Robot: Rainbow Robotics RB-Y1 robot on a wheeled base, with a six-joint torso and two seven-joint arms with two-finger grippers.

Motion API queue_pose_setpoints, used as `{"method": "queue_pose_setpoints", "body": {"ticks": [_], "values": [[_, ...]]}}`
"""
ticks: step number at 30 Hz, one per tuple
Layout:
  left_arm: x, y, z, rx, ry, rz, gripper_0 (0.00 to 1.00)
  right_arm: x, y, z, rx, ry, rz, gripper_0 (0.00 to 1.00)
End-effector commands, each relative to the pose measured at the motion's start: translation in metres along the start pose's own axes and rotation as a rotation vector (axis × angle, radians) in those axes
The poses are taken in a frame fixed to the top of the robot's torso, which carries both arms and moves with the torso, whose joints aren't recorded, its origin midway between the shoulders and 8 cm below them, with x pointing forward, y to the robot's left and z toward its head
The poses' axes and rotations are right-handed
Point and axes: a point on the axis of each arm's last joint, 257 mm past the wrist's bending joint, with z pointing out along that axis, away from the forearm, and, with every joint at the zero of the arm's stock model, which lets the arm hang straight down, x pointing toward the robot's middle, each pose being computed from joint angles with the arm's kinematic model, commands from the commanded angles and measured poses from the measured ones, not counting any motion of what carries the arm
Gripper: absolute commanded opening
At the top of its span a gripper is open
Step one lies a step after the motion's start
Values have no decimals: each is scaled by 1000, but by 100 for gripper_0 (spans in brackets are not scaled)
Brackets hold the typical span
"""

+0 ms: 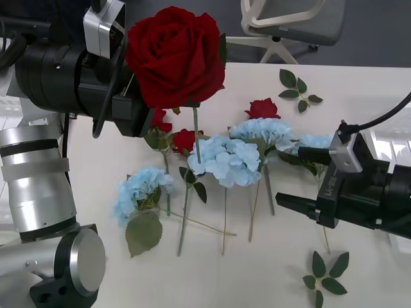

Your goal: Put the red flowers into the right box and the blue flowers into the left box

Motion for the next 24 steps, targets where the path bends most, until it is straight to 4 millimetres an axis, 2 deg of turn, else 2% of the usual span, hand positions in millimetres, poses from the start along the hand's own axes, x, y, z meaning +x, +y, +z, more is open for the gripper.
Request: {"method": "queue_pose_setpoints", "body": {"ticks": [1, 7, 14, 19, 24], "values": [[-9, 0, 3, 15, 16, 73, 0, -18, 11, 20, -47, -46, -79, 95], [-9, 0, 3, 15, 16, 73, 0, -36, 19, 62, -96, -115, -104, 95], [-9, 0, 3, 15, 16, 73, 0, -47, 12, 109, -100, -163, -110, 95], [-9, 0, 3, 15, 16, 73, 0, -49, 7, 126, -101, -170, -107, 95], [-9, 0, 3, 15, 16, 73, 0, -49, 20, 135, -145, -152, -98, 95]]}}
